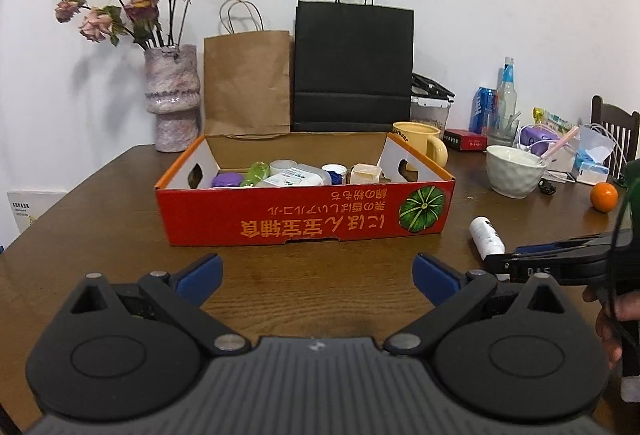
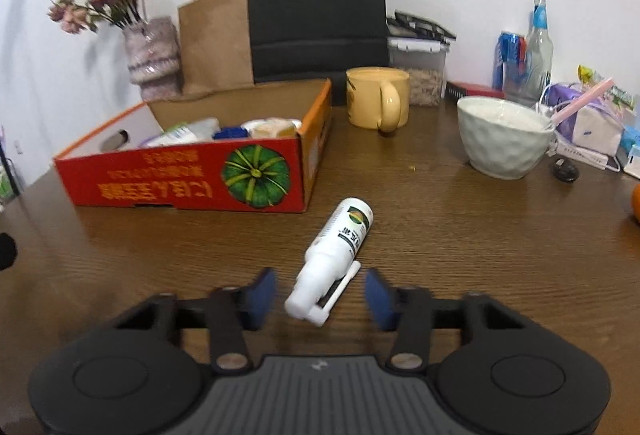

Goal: Organize rigid objects
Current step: 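Grasp the white roll-on bottle lying on the table with the right tool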

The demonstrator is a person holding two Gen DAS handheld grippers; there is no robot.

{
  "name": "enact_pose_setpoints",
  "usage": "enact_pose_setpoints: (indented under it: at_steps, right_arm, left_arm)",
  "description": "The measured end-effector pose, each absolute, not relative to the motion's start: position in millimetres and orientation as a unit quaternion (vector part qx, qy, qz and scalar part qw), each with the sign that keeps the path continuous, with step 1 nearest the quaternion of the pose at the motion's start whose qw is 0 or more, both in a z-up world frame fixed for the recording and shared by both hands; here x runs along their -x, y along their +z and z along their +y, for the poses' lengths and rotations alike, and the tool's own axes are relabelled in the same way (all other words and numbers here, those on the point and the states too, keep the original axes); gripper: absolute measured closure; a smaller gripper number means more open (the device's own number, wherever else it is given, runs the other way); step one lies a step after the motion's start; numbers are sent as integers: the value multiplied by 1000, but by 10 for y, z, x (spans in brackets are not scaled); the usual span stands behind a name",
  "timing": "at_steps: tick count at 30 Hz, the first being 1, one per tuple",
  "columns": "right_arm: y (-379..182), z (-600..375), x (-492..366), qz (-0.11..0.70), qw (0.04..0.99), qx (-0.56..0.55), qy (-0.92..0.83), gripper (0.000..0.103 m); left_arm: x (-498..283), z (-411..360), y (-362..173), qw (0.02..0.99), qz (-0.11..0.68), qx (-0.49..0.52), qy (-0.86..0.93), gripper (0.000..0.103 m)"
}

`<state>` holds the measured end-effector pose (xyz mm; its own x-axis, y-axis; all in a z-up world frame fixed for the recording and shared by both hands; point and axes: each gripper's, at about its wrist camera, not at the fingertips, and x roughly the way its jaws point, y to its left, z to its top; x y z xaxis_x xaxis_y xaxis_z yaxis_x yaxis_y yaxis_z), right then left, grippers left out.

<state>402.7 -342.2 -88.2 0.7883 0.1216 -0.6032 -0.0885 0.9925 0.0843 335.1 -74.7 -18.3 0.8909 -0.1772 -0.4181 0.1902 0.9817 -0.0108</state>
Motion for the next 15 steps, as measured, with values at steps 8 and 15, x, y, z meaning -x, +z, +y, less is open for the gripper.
enact_pose_setpoints:
  at_steps: [8,15]
  right_arm:
    - [-913,-3022,-3774,291,914,69,273,85]
    - [-906,-2987,-3811,284,897,88,328,85]
  left_arm:
    - [-3624,-809,-304,962,244,-1,-124,1]
    - [-3946,-914,-475,938,300,39,-167,55]
